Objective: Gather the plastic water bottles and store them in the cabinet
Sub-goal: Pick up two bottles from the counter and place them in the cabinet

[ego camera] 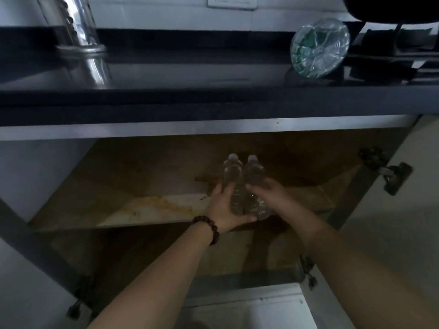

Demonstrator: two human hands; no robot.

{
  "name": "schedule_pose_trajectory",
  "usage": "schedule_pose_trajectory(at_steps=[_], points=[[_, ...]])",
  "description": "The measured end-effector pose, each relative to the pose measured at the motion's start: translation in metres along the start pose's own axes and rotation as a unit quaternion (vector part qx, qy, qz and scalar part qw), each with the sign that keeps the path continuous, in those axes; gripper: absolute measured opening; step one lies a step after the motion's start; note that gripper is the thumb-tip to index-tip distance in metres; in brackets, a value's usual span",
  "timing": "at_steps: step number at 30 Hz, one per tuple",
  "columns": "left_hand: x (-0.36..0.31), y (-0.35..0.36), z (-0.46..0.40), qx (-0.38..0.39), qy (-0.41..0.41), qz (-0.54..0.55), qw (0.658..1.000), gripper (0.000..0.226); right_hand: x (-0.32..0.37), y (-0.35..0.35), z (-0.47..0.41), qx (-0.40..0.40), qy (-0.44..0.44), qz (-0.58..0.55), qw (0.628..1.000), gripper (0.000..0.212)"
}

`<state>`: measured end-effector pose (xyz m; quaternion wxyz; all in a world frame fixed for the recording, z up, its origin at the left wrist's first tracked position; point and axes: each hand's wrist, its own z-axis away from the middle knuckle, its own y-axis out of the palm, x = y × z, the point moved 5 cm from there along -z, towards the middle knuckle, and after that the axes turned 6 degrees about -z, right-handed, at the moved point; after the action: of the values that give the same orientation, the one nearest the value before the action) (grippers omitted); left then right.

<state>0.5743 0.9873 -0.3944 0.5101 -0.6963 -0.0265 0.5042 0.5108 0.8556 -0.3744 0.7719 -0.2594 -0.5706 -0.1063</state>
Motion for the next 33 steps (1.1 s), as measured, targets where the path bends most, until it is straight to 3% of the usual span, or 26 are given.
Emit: schedule_pose_trajectory(at_steps=[1, 4, 10, 15, 16, 20, 24, 29, 33], points=[[0.0, 0.004, 0.002, 0.006, 0.006, -0.011, 1.0, 0.108, -0.004, 0.0, 0.004, 0.019, -0.03, 0.041, 0.999, 0.024], [0.0, 0.01, 0.0, -0.014, 0.031, -0.057, 0.998, 0.115, -0.008, 0.006, 0.021, 0.039, -0.122, 0.17, 0.977, 0.067], [-0.006, 0.016, -0.027, -0.022, 0.016, -0.11, 0.994, 0.121, -0.009, -0.01, -0.01, 0.059, -0.138, 0.225, 0.963, 0.071], [-0.007, 0.02, -0.039, -0.038, 0.011, -0.12, 0.992, 0.128, -0.012, -0.014, -0.027, 0.069, -0.138, 0.245, 0.957, 0.09], [-0.006, 0.019, -0.041, -0.023, 0.012, -0.13, 0.991, 0.128, -0.017, -0.015, -0.03, 0.067, -0.123, 0.245, 0.96, 0.091], [-0.014, 0.002, -0.026, 0.071, 0.007, -0.198, 0.978, 0.106, -0.003, -0.02, -0.003, 0.052, -0.067, 0.257, 0.963, 0.063], [-0.044, -0.031, 0.025, 0.075, 0.009, -0.175, 0.982, 0.098, 0.038, -0.028, 0.06, -0.017, -0.1, 0.289, 0.952, 0.072], [-0.107, -0.081, 0.091, 0.112, -0.017, -0.182, 0.977, 0.085, 0.069, -0.039, 0.132, -0.016, -0.019, 0.24, 0.97, 0.096], [-0.164, -0.121, 0.138, 0.145, -0.026, -0.212, 0.966, 0.082, 0.119, -0.061, 0.198, -0.017, 0.039, 0.235, 0.971, 0.076]])
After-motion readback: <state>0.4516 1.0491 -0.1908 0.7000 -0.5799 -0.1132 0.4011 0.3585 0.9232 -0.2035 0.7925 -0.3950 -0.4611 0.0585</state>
